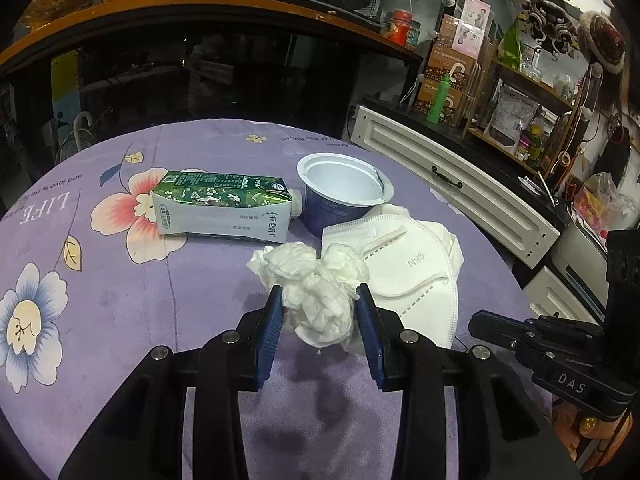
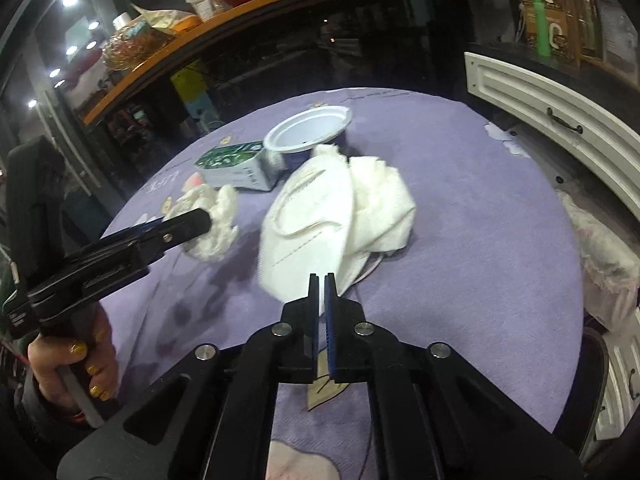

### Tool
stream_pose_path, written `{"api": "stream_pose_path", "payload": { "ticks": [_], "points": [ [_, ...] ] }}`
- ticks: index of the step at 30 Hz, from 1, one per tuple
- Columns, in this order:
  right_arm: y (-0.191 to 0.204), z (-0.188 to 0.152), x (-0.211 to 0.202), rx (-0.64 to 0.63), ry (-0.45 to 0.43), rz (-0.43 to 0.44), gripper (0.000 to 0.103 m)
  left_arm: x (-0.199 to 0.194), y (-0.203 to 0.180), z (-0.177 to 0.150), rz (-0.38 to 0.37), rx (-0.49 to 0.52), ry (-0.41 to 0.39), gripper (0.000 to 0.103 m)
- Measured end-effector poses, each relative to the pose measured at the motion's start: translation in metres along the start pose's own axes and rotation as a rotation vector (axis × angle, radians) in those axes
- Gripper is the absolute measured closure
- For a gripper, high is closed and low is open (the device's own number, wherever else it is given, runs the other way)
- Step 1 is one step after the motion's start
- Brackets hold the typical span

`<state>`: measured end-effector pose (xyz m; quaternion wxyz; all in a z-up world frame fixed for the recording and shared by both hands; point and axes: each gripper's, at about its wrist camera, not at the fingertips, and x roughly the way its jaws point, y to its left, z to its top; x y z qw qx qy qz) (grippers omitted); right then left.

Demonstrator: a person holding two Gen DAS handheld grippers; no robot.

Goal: Collect trash
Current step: 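Grasp the flat white napkin with the right gripper while the left holds the tissue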

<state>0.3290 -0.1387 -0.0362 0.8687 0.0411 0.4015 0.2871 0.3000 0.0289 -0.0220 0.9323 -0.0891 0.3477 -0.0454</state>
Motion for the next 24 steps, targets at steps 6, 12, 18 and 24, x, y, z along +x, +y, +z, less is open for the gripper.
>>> {"api": "stream_pose_path", "payload": {
  "ticks": [6, 12, 18, 24],
  "points": [
    [-0.021, 0.020, 0.007, 0.039, -0.042, -0.080, 0.041, 0.000, -0.002, -0.001, -0.004, 0.005, 0.001, 0.066],
    [-0.050, 0.040, 0.017, 0.133, -0.057, -0.076, 0.045, 0.001, -0.003, -0.002, -0.016, 0.005, 0.005, 0.066],
    [-0.042, 0.046, 0.048, 0.092, 0.013, -0.054, 0.068, 0.002, -0.004, -0.003, -0.024, 0.016, 0.010, 0.066],
    [-0.034, 0.041, 0.043, 0.062, -0.005, -0.050, 0.096, 0.003, -0.004, -0.003, -0.029, 0.007, 0.019, 0.066]
  ]
}}
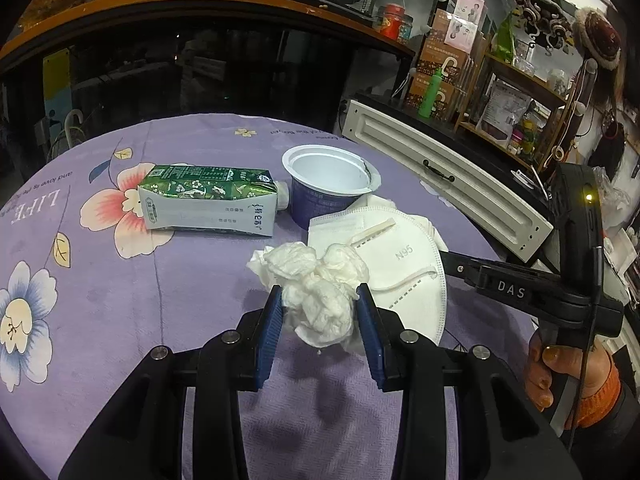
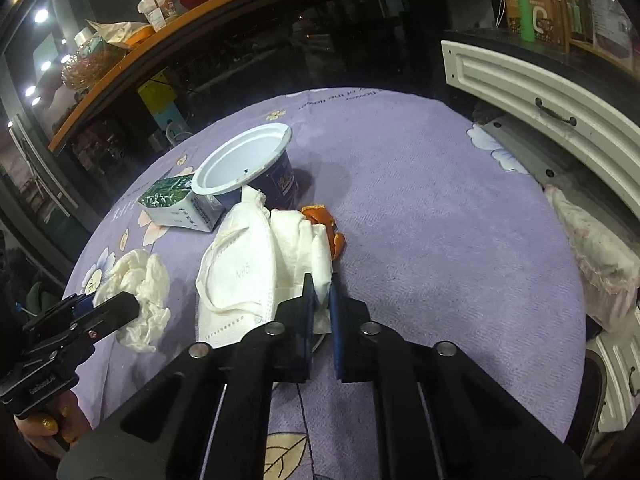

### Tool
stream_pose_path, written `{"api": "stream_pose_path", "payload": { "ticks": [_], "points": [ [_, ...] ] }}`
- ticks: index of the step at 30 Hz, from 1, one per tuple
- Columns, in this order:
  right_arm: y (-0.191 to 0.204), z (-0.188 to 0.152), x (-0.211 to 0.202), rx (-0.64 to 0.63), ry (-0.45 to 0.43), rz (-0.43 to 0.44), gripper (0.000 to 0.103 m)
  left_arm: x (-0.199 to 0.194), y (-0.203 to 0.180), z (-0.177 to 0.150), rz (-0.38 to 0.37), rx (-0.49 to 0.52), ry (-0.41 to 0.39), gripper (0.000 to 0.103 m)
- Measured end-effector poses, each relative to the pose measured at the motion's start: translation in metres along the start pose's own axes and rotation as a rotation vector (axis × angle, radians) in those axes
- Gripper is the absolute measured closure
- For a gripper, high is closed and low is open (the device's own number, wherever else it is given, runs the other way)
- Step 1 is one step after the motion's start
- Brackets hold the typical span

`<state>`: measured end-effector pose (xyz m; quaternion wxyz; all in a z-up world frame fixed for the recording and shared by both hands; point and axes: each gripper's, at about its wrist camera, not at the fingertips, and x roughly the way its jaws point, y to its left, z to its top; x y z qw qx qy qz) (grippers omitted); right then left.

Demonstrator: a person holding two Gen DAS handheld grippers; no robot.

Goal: Collect trash
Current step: 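Grasp the flat white napkin with the right gripper while the left holds the tissue, then carry the tissue and napkin over the black bin with both grippers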

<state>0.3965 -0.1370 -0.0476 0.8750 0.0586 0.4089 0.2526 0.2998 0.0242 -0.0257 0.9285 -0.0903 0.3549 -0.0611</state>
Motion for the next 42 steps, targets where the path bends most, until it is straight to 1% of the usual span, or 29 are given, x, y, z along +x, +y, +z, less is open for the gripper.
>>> {"api": "stream_pose_path", "payload": {
  "ticks": [2, 7, 11, 15, 22, 25, 28, 33, 37, 42],
  "points": [
    [0.000, -0.004, -0.013, 0.006, -0.030, -0.017, 0.097, -0.001, -0.001, 0.000, -0.003, -0.002, -0.001, 0.066],
    [-0.002, -0.013, -0.047, -0.005, -0.100, -0.099, 0.097, -0.001, -0.003, -0.002, -0.005, 0.008, -0.005, 0.066],
    [-0.009, -0.025, -0.078, 0.010, -0.139, -0.119, 0.097, -0.001, -0.009, -0.005, -0.005, 0.028, -0.004, 0.066],
    [-0.019, -0.045, -0.115, 0.036, -0.185, -0.143, 0.097, 0.000, -0.018, -0.008, -0.007, 0.056, -0.005, 0.066],
    [-0.048, -0.093, -0.177, 0.108, -0.225, -0.175, 0.097, 0.003, -0.032, -0.016, -0.010, 0.113, -0.013, 0.066],
    [-0.059, -0.118, -0.202, 0.128, -0.241, -0.216, 0.097, 0.000, -0.038, -0.017, -0.025, 0.121, -0.008, 0.066],
    [-0.072, -0.142, -0.218, 0.153, -0.239, -0.266, 0.097, -0.009, -0.054, -0.019, -0.037, 0.156, -0.015, 0.066],
    [-0.098, -0.180, -0.229, 0.221, -0.219, -0.329, 0.097, -0.029, -0.090, -0.027, -0.097, 0.224, -0.025, 0.066],
    [-0.119, -0.207, -0.224, 0.258, -0.186, -0.391, 0.097, -0.040, -0.122, -0.036, -0.172, 0.256, -0.014, 0.066],
    [-0.148, -0.231, -0.207, 0.325, -0.137, -0.410, 0.097, -0.042, -0.163, -0.051, -0.247, 0.298, 0.006, 0.066]
  ]
}}
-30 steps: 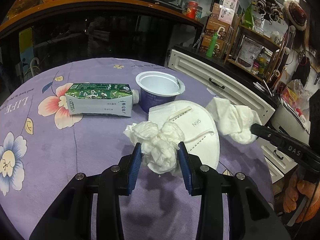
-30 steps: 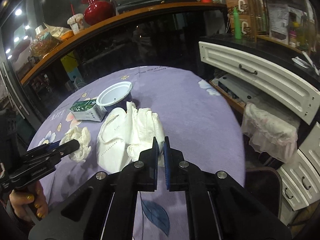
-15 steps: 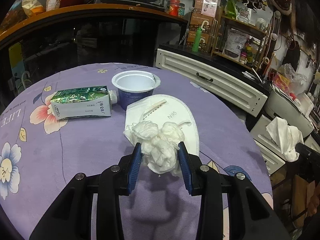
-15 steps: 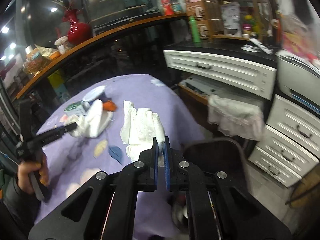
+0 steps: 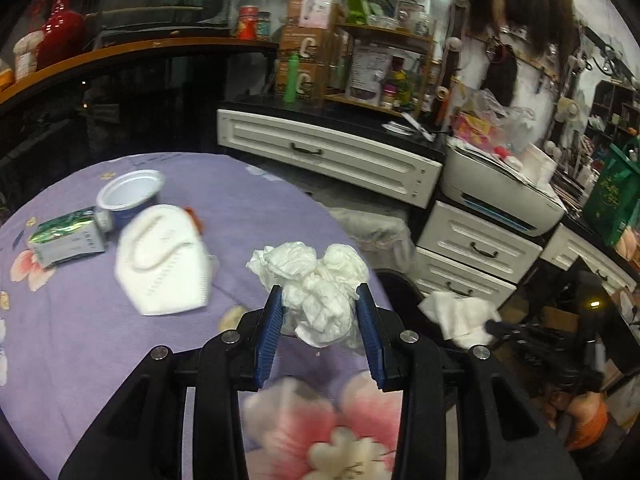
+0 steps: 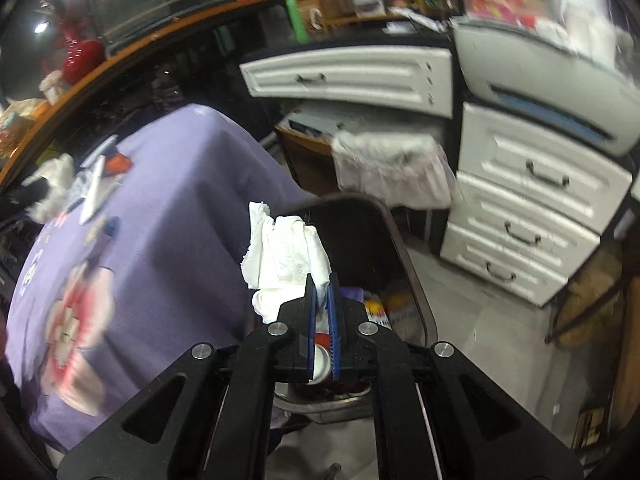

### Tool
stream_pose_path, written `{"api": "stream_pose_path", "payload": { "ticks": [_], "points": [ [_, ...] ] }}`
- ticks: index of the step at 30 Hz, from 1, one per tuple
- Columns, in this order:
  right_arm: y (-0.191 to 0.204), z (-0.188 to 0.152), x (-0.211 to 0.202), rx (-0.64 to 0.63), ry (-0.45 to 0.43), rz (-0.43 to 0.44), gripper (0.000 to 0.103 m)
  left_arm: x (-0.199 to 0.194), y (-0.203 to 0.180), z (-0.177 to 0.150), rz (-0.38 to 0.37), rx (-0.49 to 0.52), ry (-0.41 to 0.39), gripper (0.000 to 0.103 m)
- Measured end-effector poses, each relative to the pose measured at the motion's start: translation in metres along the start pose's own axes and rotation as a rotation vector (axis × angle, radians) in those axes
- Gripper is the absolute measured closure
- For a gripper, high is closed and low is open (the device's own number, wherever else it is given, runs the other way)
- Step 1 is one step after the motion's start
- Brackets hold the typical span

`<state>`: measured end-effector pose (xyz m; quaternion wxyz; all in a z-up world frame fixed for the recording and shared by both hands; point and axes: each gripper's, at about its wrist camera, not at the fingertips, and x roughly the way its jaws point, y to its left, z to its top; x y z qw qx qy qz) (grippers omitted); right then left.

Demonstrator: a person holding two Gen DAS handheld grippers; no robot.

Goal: Collect trash
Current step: 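Carry the tissue and napkin over the black bin with both grippers, then open both grippers to drop the tissue and napkin into the bin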

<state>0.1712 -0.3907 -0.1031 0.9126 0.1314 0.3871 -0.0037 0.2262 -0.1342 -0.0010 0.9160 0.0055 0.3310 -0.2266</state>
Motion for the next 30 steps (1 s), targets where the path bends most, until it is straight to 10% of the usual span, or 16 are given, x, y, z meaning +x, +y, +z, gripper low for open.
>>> {"api": "stream_pose_path", "payload": {
  "ticks": [13, 20, 30],
  "points": [
    [-0.031, -0.029, 0.053, 0.112, 0.077, -0.030, 0.096, 0.038, -0.083, -0.010, -0.133, 0.079, 0.084, 0.066],
    [-0.040, -0.038, 0.042, 0.146, 0.045, -0.068, 0.039, 0.058, -0.105, -0.025, -0.148, 0.109, 0.149, 0.066],
    [-0.053, -0.051, -0.015, 0.162, -0.038, -0.127, 0.034, 0.097, -0.141, -0.053, -0.145, 0.175, 0.245, 0.066]
  ]
}}
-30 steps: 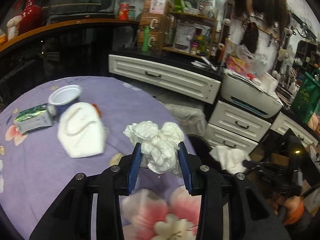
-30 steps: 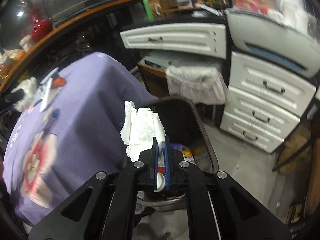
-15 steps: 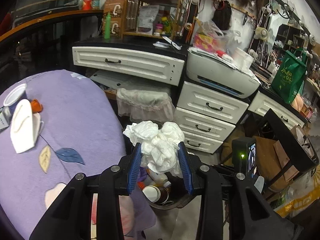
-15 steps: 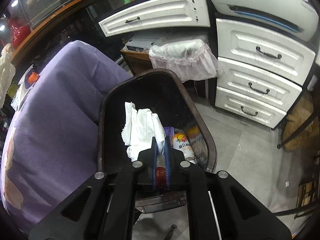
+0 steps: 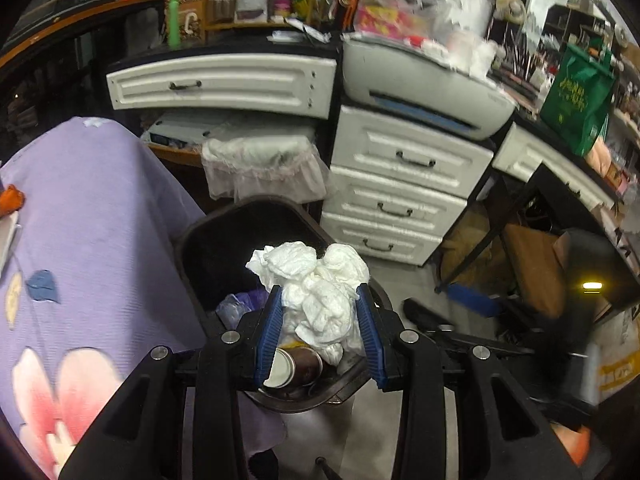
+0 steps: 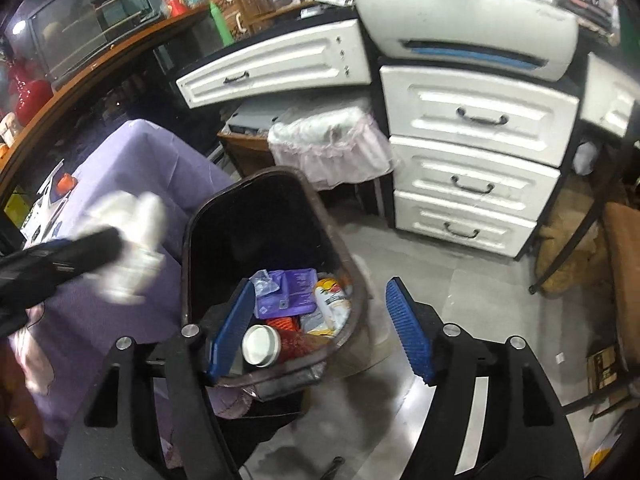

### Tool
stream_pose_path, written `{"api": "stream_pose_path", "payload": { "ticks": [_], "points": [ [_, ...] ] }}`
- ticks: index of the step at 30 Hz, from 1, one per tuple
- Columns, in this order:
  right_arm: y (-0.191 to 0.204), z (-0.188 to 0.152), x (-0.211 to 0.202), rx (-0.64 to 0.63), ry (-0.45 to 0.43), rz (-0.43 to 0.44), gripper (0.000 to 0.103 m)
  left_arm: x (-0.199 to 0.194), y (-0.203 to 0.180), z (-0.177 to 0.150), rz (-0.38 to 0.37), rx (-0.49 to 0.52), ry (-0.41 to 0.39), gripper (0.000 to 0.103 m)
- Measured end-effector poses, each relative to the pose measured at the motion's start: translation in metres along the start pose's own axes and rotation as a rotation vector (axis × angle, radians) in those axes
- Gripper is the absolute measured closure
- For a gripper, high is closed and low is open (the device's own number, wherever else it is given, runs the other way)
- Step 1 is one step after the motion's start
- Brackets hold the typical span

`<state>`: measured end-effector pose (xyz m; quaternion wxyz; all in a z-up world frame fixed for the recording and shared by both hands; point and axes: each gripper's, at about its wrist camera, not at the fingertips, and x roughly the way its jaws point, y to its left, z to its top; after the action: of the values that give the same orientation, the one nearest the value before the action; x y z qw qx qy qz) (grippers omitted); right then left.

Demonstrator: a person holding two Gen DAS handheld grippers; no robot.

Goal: Collect trash
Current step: 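Open both grippers to drop the tissue and napkin into the bin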

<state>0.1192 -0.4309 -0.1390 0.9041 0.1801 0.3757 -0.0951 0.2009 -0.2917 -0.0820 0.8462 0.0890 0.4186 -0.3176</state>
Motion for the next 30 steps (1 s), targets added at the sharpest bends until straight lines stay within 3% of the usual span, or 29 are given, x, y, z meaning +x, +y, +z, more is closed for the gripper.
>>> {"api": "stream_pose_path", "payload": {
  "ticks": [10, 22, 25, 27, 30],
  "points": [
    [-0.024, -0.013, -0.043, -0.014, -0.050, -0.070, 0.031, 0.045, -0.012, -0.004, 0.014, 0.025, 0.103, 0.066],
    [-0.036, -0.017, -0.049, 0.016, -0.056, -0.078, 0.031, 0.074, -0.014, -0.005, 0.064, 0.033, 0.152, 0.063],
    [-0.036, -0.016, -0.049, 0.016, -0.060, -0.077, 0.031, 0.078, -0.014, -0.005, 0.060, 0.031, 0.162, 0.052],
    [-0.036, -0.016, -0.050, 0.018, -0.062, -0.079, 0.031, 0.078, -0.016, -0.005, 0.057, 0.035, 0.164, 0.034],
    [-0.037, -0.014, -0.051, 0.023, -0.063, -0.084, 0.031, 0.068, -0.019, -0.004, 0.048, 0.040, 0.138, 0.027]
  ]
}}
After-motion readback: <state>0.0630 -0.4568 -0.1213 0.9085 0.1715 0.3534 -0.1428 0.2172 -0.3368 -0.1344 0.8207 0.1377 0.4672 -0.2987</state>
